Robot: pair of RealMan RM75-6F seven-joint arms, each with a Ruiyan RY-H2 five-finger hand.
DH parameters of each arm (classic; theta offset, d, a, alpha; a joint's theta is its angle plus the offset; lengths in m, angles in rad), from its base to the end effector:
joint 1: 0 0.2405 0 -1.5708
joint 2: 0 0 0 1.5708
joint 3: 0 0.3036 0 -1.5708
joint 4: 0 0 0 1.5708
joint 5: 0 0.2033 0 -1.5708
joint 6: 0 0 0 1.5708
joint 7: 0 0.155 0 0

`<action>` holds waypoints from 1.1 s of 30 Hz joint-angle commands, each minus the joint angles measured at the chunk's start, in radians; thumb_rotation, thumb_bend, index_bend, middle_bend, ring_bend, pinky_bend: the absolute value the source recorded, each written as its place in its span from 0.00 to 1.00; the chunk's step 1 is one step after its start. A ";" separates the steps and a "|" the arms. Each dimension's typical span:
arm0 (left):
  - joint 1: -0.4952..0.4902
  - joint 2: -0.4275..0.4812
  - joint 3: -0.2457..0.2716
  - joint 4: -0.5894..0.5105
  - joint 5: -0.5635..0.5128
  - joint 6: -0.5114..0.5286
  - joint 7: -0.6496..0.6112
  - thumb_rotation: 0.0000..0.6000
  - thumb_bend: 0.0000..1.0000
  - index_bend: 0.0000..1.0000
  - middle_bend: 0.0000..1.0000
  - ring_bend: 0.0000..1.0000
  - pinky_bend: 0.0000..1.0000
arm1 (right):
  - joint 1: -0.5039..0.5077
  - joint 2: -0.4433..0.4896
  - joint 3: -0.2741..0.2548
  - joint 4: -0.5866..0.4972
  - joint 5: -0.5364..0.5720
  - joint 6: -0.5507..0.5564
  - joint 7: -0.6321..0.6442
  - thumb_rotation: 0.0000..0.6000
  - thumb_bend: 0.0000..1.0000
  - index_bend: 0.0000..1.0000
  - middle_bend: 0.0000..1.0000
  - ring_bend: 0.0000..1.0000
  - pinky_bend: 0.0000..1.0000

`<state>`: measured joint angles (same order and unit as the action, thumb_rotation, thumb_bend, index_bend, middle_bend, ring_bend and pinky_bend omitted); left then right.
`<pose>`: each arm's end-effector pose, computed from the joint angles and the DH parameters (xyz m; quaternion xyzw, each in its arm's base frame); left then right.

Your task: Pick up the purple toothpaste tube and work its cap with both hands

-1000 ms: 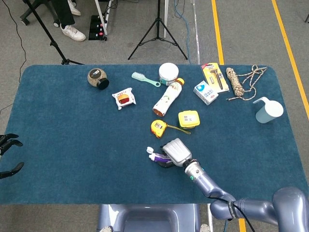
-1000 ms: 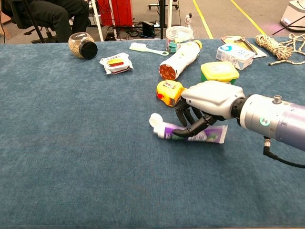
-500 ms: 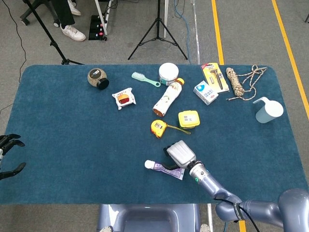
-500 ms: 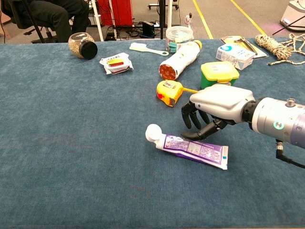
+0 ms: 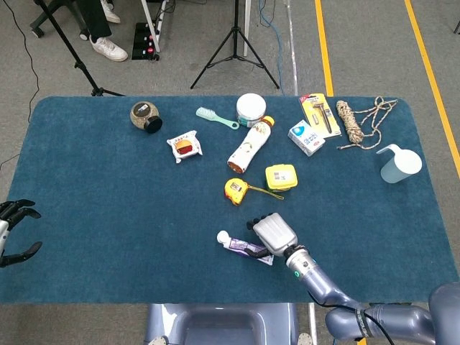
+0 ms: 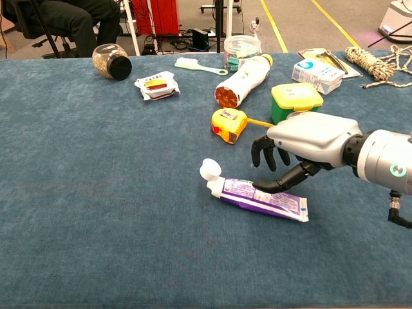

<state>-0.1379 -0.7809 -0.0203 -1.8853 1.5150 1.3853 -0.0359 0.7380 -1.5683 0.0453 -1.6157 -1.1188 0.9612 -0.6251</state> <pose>-0.3006 0.1998 0.2561 -0.6371 -0.3956 -0.3588 0.5557 -0.1707 -0.3276 -0.0474 0.8295 -0.2976 0.2938 0.3703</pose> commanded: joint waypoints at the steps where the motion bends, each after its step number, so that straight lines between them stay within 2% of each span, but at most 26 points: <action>1: -0.001 -0.001 0.002 0.004 0.004 -0.001 -0.005 0.97 0.22 0.35 0.25 0.21 0.32 | -0.011 -0.014 -0.010 -0.009 0.011 0.029 -0.033 0.31 0.39 0.31 0.41 0.44 0.44; 7: -0.006 -0.003 0.003 0.013 0.005 -0.011 -0.018 0.97 0.22 0.35 0.25 0.21 0.32 | -0.045 -0.053 -0.031 -0.035 0.021 0.114 -0.117 0.39 0.39 0.31 0.41 0.44 0.44; 16: 0.000 0.001 0.008 0.025 0.015 -0.001 -0.041 0.97 0.22 0.35 0.25 0.21 0.32 | -0.068 -0.101 -0.032 -0.047 0.030 0.167 -0.172 0.40 0.39 0.30 0.41 0.44 0.44; 23: 0.015 0.020 0.014 0.028 0.022 0.021 -0.061 0.98 0.22 0.35 0.25 0.21 0.32 | -0.078 -0.142 -0.036 0.003 0.021 0.163 -0.163 0.40 0.39 0.30 0.41 0.44 0.45; 33: 0.027 0.045 0.020 0.017 0.036 0.038 -0.073 0.97 0.22 0.35 0.25 0.21 0.32 | -0.083 -0.151 -0.057 0.111 -0.074 0.143 -0.102 0.40 0.39 0.30 0.39 0.43 0.42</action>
<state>-0.1114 -0.7367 -0.0006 -1.8670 1.5499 1.4222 -0.1090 0.6553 -1.7198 -0.0078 -1.5143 -1.1836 1.1101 -0.7332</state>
